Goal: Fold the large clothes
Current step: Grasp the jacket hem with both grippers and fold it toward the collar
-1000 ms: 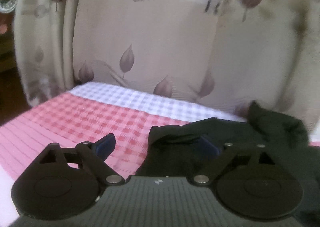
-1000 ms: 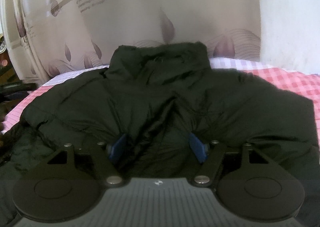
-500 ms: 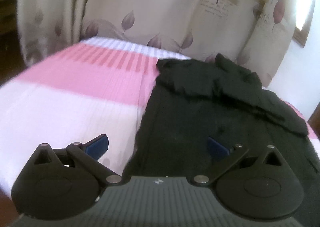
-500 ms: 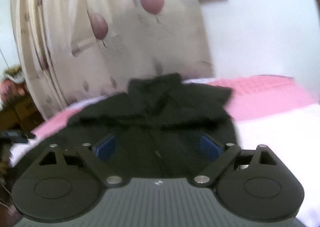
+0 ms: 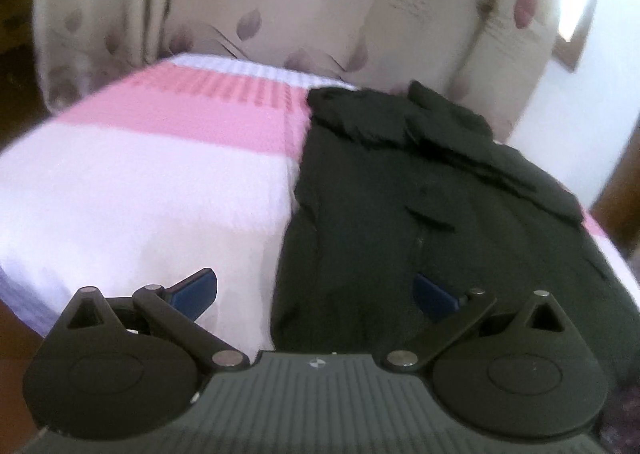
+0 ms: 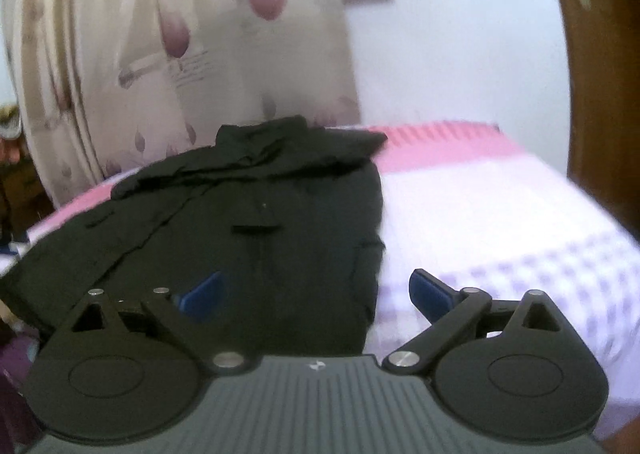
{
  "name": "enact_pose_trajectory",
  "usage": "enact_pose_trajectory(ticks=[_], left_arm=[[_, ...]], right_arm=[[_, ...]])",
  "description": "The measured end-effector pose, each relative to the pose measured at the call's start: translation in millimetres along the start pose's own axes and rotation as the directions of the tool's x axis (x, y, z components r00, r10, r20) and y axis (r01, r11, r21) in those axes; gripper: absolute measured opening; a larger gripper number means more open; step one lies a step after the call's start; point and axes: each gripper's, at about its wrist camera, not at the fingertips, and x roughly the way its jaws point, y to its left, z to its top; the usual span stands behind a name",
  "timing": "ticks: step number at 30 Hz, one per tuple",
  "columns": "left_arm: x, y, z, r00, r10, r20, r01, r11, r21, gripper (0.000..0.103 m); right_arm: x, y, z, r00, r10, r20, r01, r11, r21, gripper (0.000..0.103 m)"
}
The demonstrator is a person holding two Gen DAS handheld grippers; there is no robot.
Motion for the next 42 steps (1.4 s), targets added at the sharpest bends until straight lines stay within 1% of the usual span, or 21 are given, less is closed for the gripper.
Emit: enact_pose_trajectory(ticks=[3,6,11,12,14,15,16,18,19,21,23,25,28,31,32,33,34,37,39,41,42], left_arm=[[2.1,13.3,-15.8,0.995,-0.079,-0.066,0.075,0.995,-0.062,0.103],[-0.5,21.8,-29.4,0.987,-0.155,-0.054,0.149,0.984,-0.096,0.103],[7.9,13.6,-40.7,0.982,-0.180,-0.061,0.176,0.982,-0.063,0.100],[8.3,9.4,-43.8,0.983,-0.172,-0.058,0.170,0.985,-0.036,0.098],[8.2,1.9,-50.1,0.984,-0.175,-0.045,0.175,0.985,0.003,0.083],[8.1,-0.2,-51.9,0.982,-0.184,-0.042,0.184,0.983,0.004,0.081],[8.2,-0.8,-52.2,0.981,-0.189,-0.037,0.189,0.982,-0.001,0.080],[9.0,0.9,-50.8,0.977,-0.209,-0.035,0.209,0.978,-0.024,0.080],[8.8,2.5,-50.1,0.975,-0.220,-0.033,0.218,0.975,-0.040,0.079],[6.3,6.1,-48.7,0.968,-0.249,-0.023,0.247,0.967,-0.068,0.071],[3.5,8.0,-45.1,0.961,-0.277,-0.020,0.274,0.957,-0.093,0.063],[0.8,5.2,-40.7,0.955,-0.296,-0.013,0.293,0.951,-0.094,0.063],[2.5,-5.1,-38.3,0.969,-0.244,-0.026,0.243,0.969,-0.036,0.063],[6.1,-11.0,-41.8,0.979,-0.203,-0.034,0.203,0.979,-0.015,0.071],[6.3,-14.2,-42.0,0.981,-0.192,-0.034,0.193,0.981,0.003,0.074],[6.1,-19.3,-41.9,0.984,-0.173,-0.033,0.173,0.984,0.026,0.075],[6.2,-23.3,-41.6,0.988,-0.154,-0.033,0.155,0.987,0.047,0.075],[7.5,-36.7,-39.9,0.995,-0.097,-0.036,0.100,0.990,0.102,0.075],[8.9,-43.1,-39.3,0.998,-0.057,-0.035,0.061,0.990,0.124,0.067],[9.7,-49.4,-38.6,0.999,-0.023,-0.032,0.028,0.988,0.154,0.054],[9.4,-52.7,-38.1,1.000,-0.007,-0.029,0.012,0.985,0.172,0.052]], right_arm=[[-1.1,-11.4,-11.2,1.000,0.009,-0.007,-0.009,0.997,0.080,0.100],[-0.7,-21.2,-18.6,0.999,0.054,0.004,-0.054,0.983,0.173,0.100],[11.3,-27.6,-30.8,0.991,0.137,-0.012,-0.127,0.945,0.300,0.100],[13.4,-27.9,-34.3,0.988,0.152,-0.012,-0.140,0.937,0.319,0.100],[14.2,-28.0,-40.9,0.986,0.167,0.001,-0.156,0.925,0.345,0.100],[13.5,-28.8,-43.1,0.985,0.173,0.003,-0.163,0.922,0.351,0.098],[14.1,-28.7,-44.9,0.984,0.178,0.002,-0.167,0.920,0.355,0.089],[15.4,-30.1,-45.1,0.981,0.193,-0.012,-0.176,0.914,0.365,0.048],[17.5,-30.5,-43.4,0.978,0.209,-0.019,-0.187,0.908,0.374,0.043],[15.4,-29.1,-40.3,0.971,0.239,-0.003,-0.220,0.898,0.380,0.032],[11.2,-29.7,-35.4,0.964,0.264,0.026,-0.253,0.886,0.389,0.029],[7.3,-34.6,-31.6,0.956,0.287,0.064,-0.287,0.867,0.407,0.028],[11.9,-35.9,-31.5,0.965,0.263,0.013,-0.248,0.893,0.374,0.028],[18.3,-38.4,-38.1,0.963,0.269,0.002,-0.246,0.876,0.415,0.030],[20.4,-39.2,-39.4,0.962,0.274,-0.004,-0.247,0.872,0.423,0.033],[23.2,-39.4,-40.1,0.958,0.285,-0.009,-0.253,0.863,0.437,0.041],[24.1,-38.7,-40.6,0.957,0.291,-0.004,-0.259,0.858,0.443,0.044],[28.1,-28.5,-36.0,0.960,0.280,-0.016,-0.248,0.876,0.414,0.046],[31.8,-21.4,-32.4,0.964,0.263,-0.039,-0.228,0.894,0.385,0.044],[34.6,-13.8,-29.3,0.968,0.244,-0.054,-0.211,0.912,0.352,0.034],[35.7,-11.4,-28.6,0.969,0.238,-0.057,-0.205,0.917,0.341,0.032]])
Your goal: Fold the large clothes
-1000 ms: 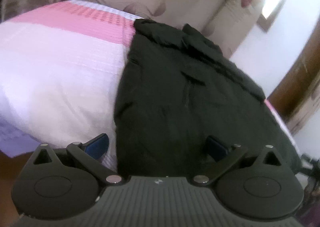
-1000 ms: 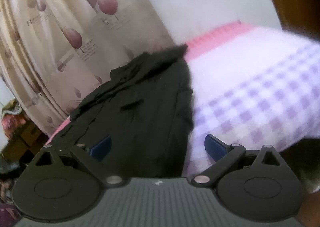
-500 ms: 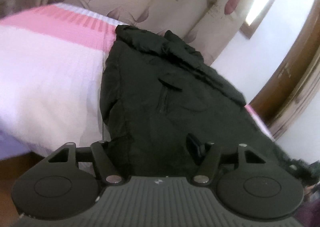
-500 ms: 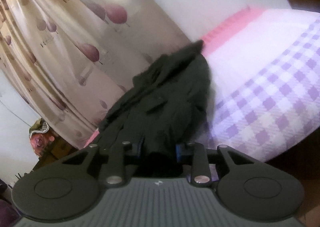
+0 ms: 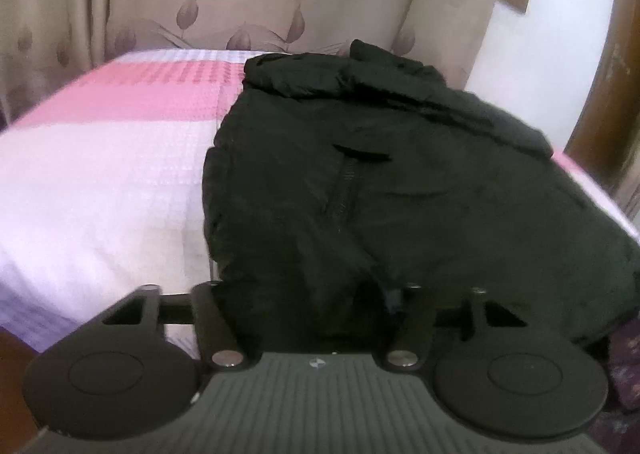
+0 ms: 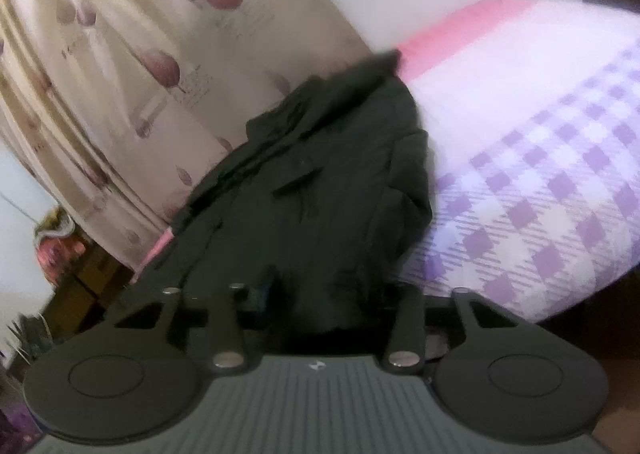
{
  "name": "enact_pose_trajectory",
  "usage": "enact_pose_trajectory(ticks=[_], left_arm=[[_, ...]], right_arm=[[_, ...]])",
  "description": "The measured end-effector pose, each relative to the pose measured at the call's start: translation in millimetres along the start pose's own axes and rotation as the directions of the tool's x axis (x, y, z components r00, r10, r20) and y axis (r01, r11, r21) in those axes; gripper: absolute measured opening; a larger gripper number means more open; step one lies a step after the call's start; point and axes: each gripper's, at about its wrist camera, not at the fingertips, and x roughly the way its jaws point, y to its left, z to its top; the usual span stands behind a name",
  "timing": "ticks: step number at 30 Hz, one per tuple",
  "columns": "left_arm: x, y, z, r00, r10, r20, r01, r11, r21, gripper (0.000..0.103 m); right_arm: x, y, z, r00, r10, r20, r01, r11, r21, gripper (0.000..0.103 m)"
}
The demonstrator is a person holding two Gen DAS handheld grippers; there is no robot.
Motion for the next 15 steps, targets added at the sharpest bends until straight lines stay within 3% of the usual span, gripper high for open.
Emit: enact_pose_trajectory(ticks=[8,15], left_arm=[[0.9,-20.8,2.6,0.996,0.089,0.006,-0.089,0.989,0.115,0.048],[2.7,-27.8,2.6,0.993,0.114,0.004,-0.114,0.984,0.135,0.050]], right_arm=[[-2.0,-3.1,-2.7,1.000,0.008,0.003,-0.008,1.000,0.003,0.030],[-2.2,-4.8,-1.8,1.000,0.005,-0.003,-0.005,1.000,-0.001,0.030]])
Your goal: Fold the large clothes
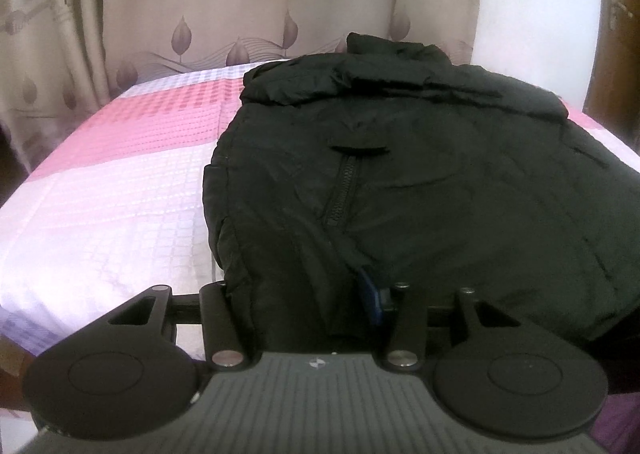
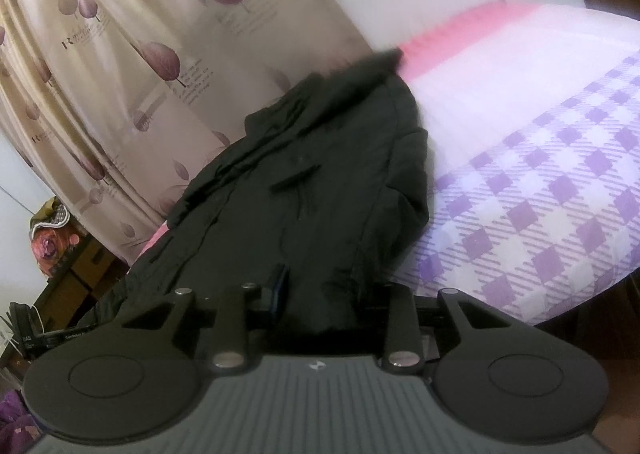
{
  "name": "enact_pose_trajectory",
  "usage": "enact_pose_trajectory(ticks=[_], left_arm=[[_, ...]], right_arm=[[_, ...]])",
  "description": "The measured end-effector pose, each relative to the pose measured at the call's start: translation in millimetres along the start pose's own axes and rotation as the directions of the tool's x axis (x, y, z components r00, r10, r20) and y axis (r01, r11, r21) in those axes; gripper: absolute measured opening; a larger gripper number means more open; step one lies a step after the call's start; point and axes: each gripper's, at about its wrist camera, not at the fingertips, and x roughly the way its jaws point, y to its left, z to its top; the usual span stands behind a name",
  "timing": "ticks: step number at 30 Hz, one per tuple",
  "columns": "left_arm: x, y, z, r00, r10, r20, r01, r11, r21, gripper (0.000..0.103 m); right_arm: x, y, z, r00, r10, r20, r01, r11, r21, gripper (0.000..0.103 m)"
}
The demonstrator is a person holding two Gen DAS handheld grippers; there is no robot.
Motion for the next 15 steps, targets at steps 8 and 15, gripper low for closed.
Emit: enact_pose_trajectory(ticks=[8,15], left_arm=[[1.5,-5.7,-0.4,1.000,0.019,0.000,-0.019,1.000,0.018,0.051],[-0.6,-7.6,0.3,1.000,0.023,0.006,-0.023,0.999,0.039,0.036]], right_arm=[[-0.1,5.5,-2.3,1.000,-0.021,0.003,0.021,0.999,-0.041,0.030],[-1.2,7.9,1.4,1.000,0.000,0.000,0.000,0.999,-0.043,0.030]])
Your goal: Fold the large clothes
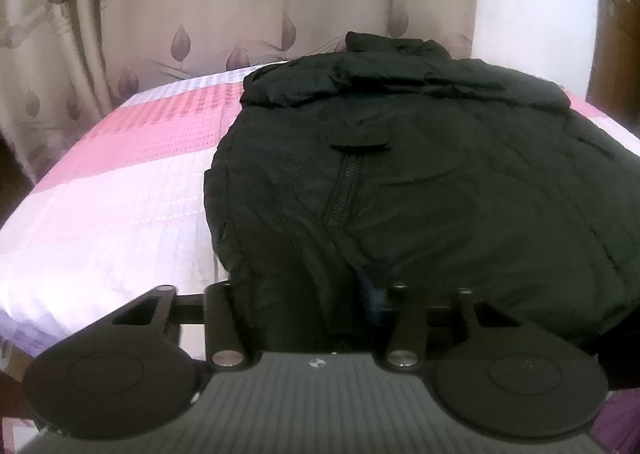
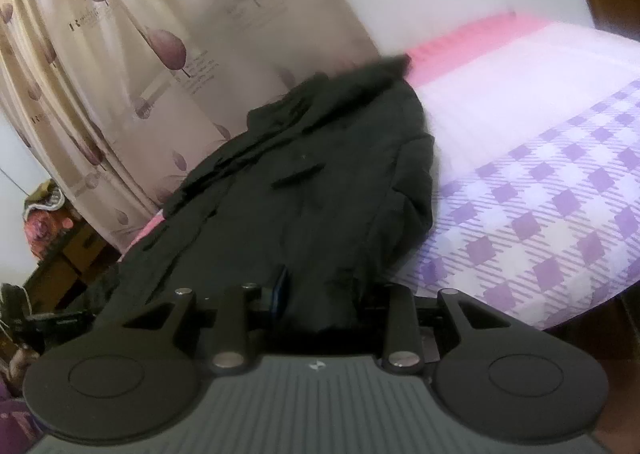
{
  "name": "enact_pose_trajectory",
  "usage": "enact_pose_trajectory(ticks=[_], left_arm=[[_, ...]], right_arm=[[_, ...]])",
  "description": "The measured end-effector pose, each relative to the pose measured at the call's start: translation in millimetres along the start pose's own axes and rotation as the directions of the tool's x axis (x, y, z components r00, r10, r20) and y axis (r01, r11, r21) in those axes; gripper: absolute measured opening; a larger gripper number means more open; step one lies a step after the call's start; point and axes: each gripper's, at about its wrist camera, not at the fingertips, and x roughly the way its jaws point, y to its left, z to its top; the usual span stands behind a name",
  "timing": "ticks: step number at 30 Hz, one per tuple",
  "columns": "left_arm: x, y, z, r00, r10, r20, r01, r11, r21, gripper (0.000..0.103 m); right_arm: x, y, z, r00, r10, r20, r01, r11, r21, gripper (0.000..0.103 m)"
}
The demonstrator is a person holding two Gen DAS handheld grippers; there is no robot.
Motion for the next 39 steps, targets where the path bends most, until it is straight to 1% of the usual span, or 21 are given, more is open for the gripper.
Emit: enact_pose_trajectory(ticks=[1,2,4,7,9,15,18,21,23,24,25,26,27,28,29,30,31,32,33,35,39], left_arm=[[-0.8,0.5,1.4,1.000,-0.003,0.001,0.003,1.000,-0.001,0.026],[-2.4,3.1,3.5,1.000,-0.015,0.001,0.015,1.000,-0.014,0.022],[-5.8,12.9,8.0,0.999,-0.054,0.004,0.054,0.996,-0.065,0.020],[-8.9,29.7,13.0,0.994,-0.109,0.008,0.109,0.981,-0.161,0.019],[-10.5,37.1,15.2,0.991,-0.136,0.016,0.137,0.969,-0.204,0.019],[-11.9,41.7,16.7,0.987,-0.160,0.016,0.160,0.962,-0.221,0.019],[-5.6,42.7,14.9,0.985,-0.171,-0.015,0.164,0.963,-0.214,0.021],[-1.1,45.2,10.2,0.981,-0.193,-0.030,0.181,0.958,-0.222,0.030],[1.7,47.4,6.4,0.976,-0.217,-0.032,0.203,0.949,-0.239,0.054],[4.1,48.1,4.8,0.971,-0.235,-0.042,0.217,0.943,-0.252,0.062],[7.1,48.4,3.2,0.964,-0.261,-0.055,0.237,0.934,-0.267,0.074],[9.2,48.6,0.9,0.957,-0.285,-0.056,0.258,0.923,-0.285,0.075],[10.1,47.5,-0.5,0.955,-0.291,-0.053,0.264,0.920,-0.289,0.075],[10.3,46.4,-1.1,0.957,-0.285,-0.052,0.260,0.924,-0.282,0.067],[10.0,45.7,-1.3,0.958,-0.283,-0.053,0.258,0.926,-0.274,0.043],[9.7,45.7,-0.7,0.959,-0.279,-0.058,0.254,0.929,-0.271,0.029],[9.0,47.1,0.7,0.959,-0.276,-0.061,0.250,0.929,-0.274,0.018],[6.9,49.6,2.4,0.958,-0.280,-0.054,0.254,0.924,-0.286,0.015],[3.4,52.2,4.2,0.959,-0.281,-0.040,0.257,0.919,-0.298,0.014],[-5.1,56.1,7.1,0.960,-0.279,-0.008,0.262,0.912,-0.315,0.013],[-20.4,60.3,18.0,0.955,-0.285,0.079,0.295,0.895,-0.335,0.013]], right_arm=[[-0.6,-1.0,2.0,1.000,0.012,0.000,-0.012,1.000,0.012,0.029],[-1.7,-2.6,5.1,1.000,0.027,0.004,-0.027,0.999,0.027,0.029],[-4.1,-3.8,11.9,0.998,0.060,0.013,-0.061,0.997,0.055,0.028],[-7.3,-0.2,21.8,0.995,0.094,0.031,-0.096,0.993,0.064,0.027],[-9.4,0.7,28.2,0.991,0.127,0.051,-0.132,0.987,0.088,0.027],[-11.8,0.2,35.9,0.981,0.175,0.082,-0.184,0.974,0.129,0.027],[-9.1,0.6,34.7,0.986,0.154,0.063,-0.160,0.981,0.109,0.027],[-4.0,-1.7,31.0,0.992,0.120,0.026,-0.122,0.988,0.096,0.027],[-0.1,-3.3,27.1,0.996,0.092,-0.009,-0.091,0.992,0.086,0.029],[3.5,-5.6,25.4,0.996,0.083,-0.031,-0.080,0.992,0.096,0.029],[5.3,-7.4,23.7,0.996,0.083,-0.041,-0.078,0.991,0.107,0.029],[7.3,-8.9,22.3,0.996,0.083,-0.043,-0.078,0.990,0.116,0.030],[9.0,-8.9,21.2,0.996,0.082,-0.045,-0.076,0.990,0.116,0.031],[11.6,-8.1,20.1,0.995,0.079,-0.052,-0.073,0.991,0.112,0.031],[13.4,-7.5,18.7,0.995,0.077,-0.059,-0.070,0.992,0.108,0.031],[15.6,-6.2,17.0,0.995,0.074,-0.065,-0.067,0.992,0.102,0.031],[17.5,-4.5,15.8,0.995,0.071,-0.073,-0.064,0.993,0.095,0.029],[17.7,-3.2,15.6,0.995,0.073,-0.074,-0.067,0.994,0.090,0.026],[15.4,-2.0,16.9,0.995,0.084,-0.062,-0.078,0.993,0.093,0.022],[8.7,-2.7,22.8,0.991,0.131,-0.023,-0.127,0.984,0.128,0.020],[-0.3,-4.8,35.5,0.978,0.204,0.037,-0.207,0.960,0.189,0.020]])
